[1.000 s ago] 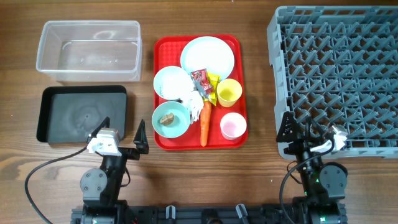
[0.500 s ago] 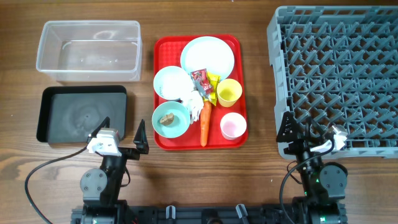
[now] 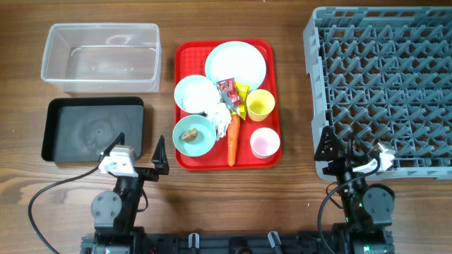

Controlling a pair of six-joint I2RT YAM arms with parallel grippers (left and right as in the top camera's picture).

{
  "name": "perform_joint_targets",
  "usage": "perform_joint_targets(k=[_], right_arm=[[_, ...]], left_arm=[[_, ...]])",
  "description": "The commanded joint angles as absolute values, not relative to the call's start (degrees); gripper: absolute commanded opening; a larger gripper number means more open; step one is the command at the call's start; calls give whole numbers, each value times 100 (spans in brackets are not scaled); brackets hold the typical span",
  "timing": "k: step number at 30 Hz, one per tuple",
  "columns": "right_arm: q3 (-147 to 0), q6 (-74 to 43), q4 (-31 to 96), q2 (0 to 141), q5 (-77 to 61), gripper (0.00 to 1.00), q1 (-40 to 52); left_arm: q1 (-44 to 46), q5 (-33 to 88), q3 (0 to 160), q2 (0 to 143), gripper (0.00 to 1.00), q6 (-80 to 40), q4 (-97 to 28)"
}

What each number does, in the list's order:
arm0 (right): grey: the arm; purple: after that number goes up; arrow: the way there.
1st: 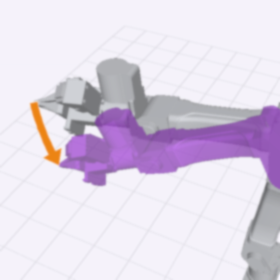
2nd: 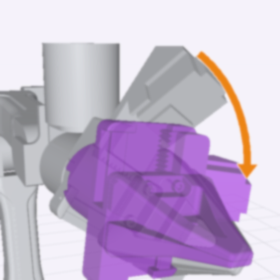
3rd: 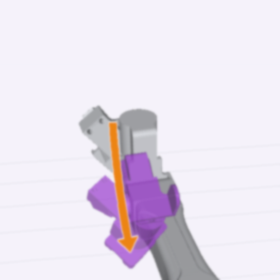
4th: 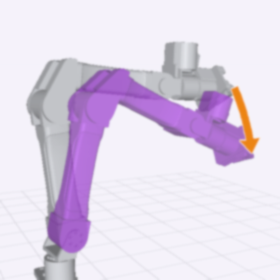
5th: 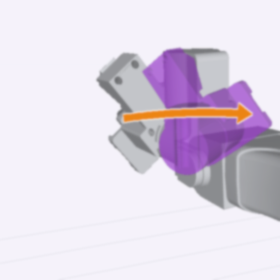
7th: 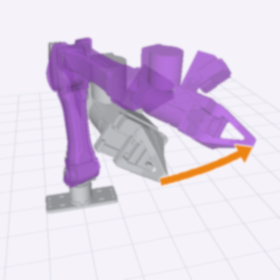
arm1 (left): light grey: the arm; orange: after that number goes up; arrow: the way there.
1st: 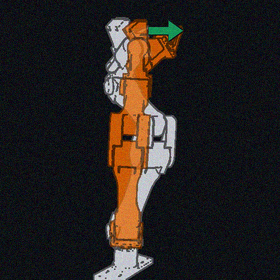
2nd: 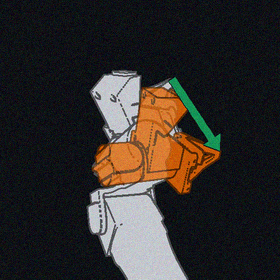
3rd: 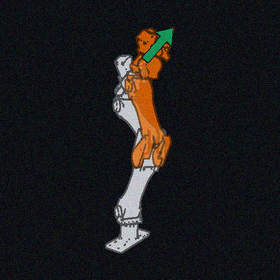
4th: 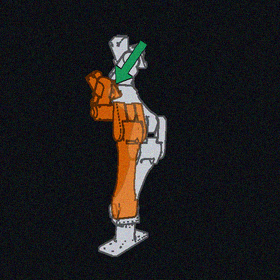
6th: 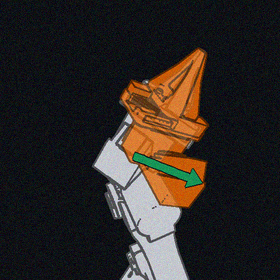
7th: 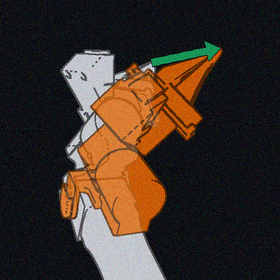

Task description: Sort waste into correct bins and load items into the dishwasher rack

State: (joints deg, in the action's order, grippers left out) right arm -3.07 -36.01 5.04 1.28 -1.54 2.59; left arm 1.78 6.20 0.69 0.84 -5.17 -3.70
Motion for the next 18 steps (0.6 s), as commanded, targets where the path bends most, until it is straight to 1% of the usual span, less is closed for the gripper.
perform_joint_targets(k=[1,3,6,8,11,14,18], right_arm=[[-255,-4042,427,167,222,100,287],[-255,-4403,357,167,388,100,287],[-255,-4224,-121,167,425,100,287],[-257,-3719,-558,167,294,100,290],[-290,-2779,-1199,167,-78,100,290],[-504,-2270,-1278,167,-375,100,290],[-974,-1806,-1151,211,-508,100,290]], left_arm=[[209,674,32,93,100,-495,-368],[209,891,32,91,100,-502,-252],[209,1109,32,93,100,-825,-150],[209,1114,34,93,100,-1039,-110],[209,1496,34,93,100,-1138,169],[209,1831,233,93,100,-1138,189],[209,1841,895,191,100,-1072,-381]])
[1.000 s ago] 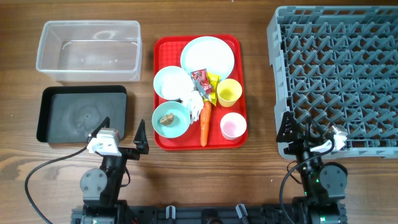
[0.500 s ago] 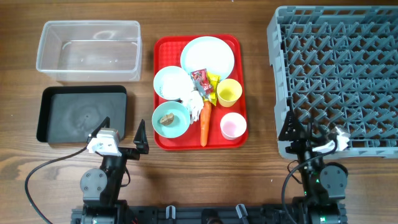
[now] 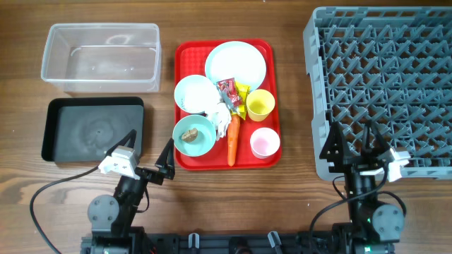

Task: Sort waste into correct bins and load items into the dishwasher rack
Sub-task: 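Reach the left gripper to the white tissue on the red tray and grasp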

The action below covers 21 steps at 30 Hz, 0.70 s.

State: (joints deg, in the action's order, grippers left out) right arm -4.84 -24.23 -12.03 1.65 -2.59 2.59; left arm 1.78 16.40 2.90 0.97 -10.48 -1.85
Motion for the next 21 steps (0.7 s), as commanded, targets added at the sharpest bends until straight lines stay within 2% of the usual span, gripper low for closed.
perform_joint_targets(k=[1,7,12,21], right_arm=[[-1127,-1712,-1037,259,-506,100,290],[-2694,-1046,154,1343,-633,100,290],[-4442,-731,1459,2902,-982,100,290],[-6912,-364,4283,5520,-1098,100,290]], left_arm=[[209,1844,1046,272,100,-1072,-462],[209,1890,2292,1590,100,-862,-1046],[213,1859,4318,3726,100,-322,-2370],[377,1682,7762,7363,100,-148,-5162]])
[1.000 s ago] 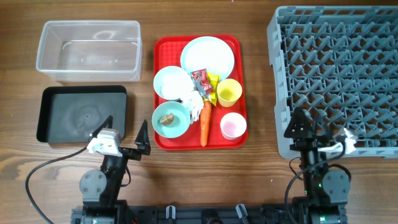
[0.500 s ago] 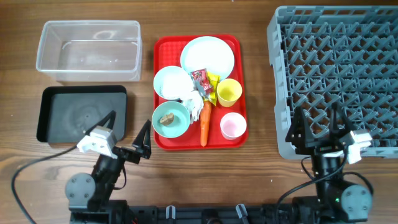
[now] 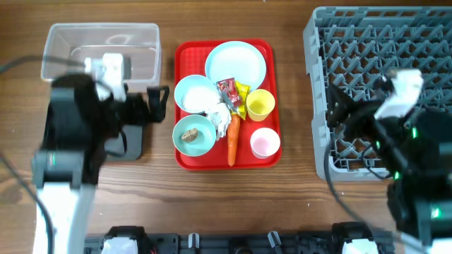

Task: Sort waste into correct bins and load items into the dishwasher rack
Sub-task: 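Reach the left gripper to the white tissue on the red tray and grasp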

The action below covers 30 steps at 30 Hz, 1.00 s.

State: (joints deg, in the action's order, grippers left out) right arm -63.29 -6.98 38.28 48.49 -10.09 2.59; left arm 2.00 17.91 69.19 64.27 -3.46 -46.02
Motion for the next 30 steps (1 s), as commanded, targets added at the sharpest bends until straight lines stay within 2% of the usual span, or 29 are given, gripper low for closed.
perform_joint_targets(k=[1,3,7,15,20,22,25,27,30], right_arm=[[-7008,-200,4397,5717,-1050,100,290],[-7039,-165,4469,6099,-1041,100,290],[-7039,-204,4639,6554,-1066,100,290],[-7039,-161,5192,6984,-1059,100,290],[-7039,-161,5190,6991,-1052,100,290],[-7039,-158,5194,6991,-1041,100,290],[-7039,-161,5192,6991,-1041,99,290],[-7039,-158,5192,6991,-1041,99,290],[-7039,-161,5194,6991,-1041,99,290]], left_arm=[[484,1581,8003,7671,100,-148,-5389],[854,1380,8405,8420,100,-148,-5688],[1376,1363,8438,9389,100,-150,-5334],[1859,1599,8438,10873,100,-408,-5009],[2003,1492,8438,11205,90,-405,-4831],[2082,1492,8438,11310,81,-405,-4788],[2204,1490,8438,11349,55,-405,-4751],[2257,1492,8438,11349,43,-408,-4687],[2268,1492,8438,11349,34,-408,-4648]])
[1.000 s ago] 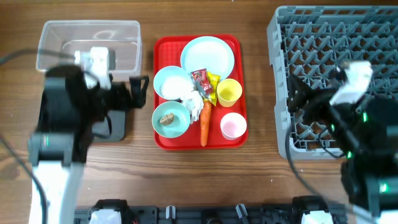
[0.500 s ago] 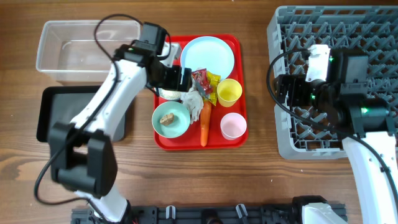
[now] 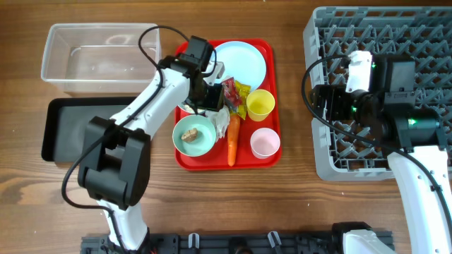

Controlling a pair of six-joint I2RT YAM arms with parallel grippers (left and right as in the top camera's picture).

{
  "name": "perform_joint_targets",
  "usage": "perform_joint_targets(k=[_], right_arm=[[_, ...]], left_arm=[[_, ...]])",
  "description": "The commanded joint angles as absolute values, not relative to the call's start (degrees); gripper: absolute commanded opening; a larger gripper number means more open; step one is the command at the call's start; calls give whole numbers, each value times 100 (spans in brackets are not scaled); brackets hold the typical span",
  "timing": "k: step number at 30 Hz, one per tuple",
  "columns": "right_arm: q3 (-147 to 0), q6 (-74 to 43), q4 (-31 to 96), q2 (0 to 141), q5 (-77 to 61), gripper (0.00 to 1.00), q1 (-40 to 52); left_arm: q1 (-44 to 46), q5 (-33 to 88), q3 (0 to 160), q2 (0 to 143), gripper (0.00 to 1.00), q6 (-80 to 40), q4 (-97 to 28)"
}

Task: Sort waste into correct bins and load items into the dishwasher rack
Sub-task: 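Reach the left gripper to the white tissue on the red tray and grasp, then carry the tissue with the left gripper and drop it in the clear bin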

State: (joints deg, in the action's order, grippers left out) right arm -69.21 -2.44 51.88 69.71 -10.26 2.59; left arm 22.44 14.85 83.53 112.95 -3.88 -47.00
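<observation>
On the red tray (image 3: 185, 161) lie a white plate (image 3: 240, 60), a white bowl (image 3: 185, 95), a teal bowl (image 3: 194, 135) holding a food scrap, a carrot (image 3: 232, 141), a yellow cup (image 3: 260, 104), a pink cup (image 3: 264, 142), red and yellow wrappers (image 3: 233, 89) and a crumpled tissue (image 3: 219, 116). My left gripper (image 3: 207, 99) hangs open over the white bowl and the tissue, pointing down and hiding part of both. My right gripper (image 3: 319, 104) is raised at the left edge of the grey dishwasher rack (image 3: 395, 42), its fingers apart and nothing in them.
A clear plastic bin (image 3: 99, 56) stands at the back left, with a black bin (image 3: 67, 130) in front of it. The left arm crosses above the black bin's right end. Bare wooden table lies between the tray and the rack.
My left gripper has moved right, from over the bins to above the white bowl on the tray. The right arm shifted slightly left over the rack's left edge. No tray item has moved.
Both arms were folded low at the table's front edge with open grippers. They then stood raised, the left over the bins and the right over the rack. Now the left gripper is over the tray, while the tray's contents lie as before.
</observation>
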Motion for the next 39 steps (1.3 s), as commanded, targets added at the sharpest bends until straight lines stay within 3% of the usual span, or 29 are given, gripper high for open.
perform_joint_targets(k=[1,6,23,24,26,28,33,39], right_arm=[[-7039,-156,5192,6991,-1041,99,290],[-7039,-156,5194,6991,-1039,99,290],[-7039,-158,5218,6991,-1041,99,290],[-7039,-158,5223,6991,-1041,99,290],[-7037,-158,5231,6991,-1041,99,290],[-7004,-161,5207,6991,-1041,99,290],[-6984,-161,5236,7002,-1041,99,290],[-6982,-161,5242,7002,-1041,99,290]], left_arm=[[2265,1492,8438,11349,31,-408,-4641],[2268,1494,8438,11349,4,-412,-4624],[2261,1688,9045,9736,4,-836,-5312],[2263,1680,9045,9723,6,-819,-5439],[2305,1590,8978,9819,33,-773,-5734],[2416,1514,8816,10022,44,-773,-5793],[2845,1024,8543,10685,38,-777,-5756],[3098,344,8538,11371,41,-819,-5708]])
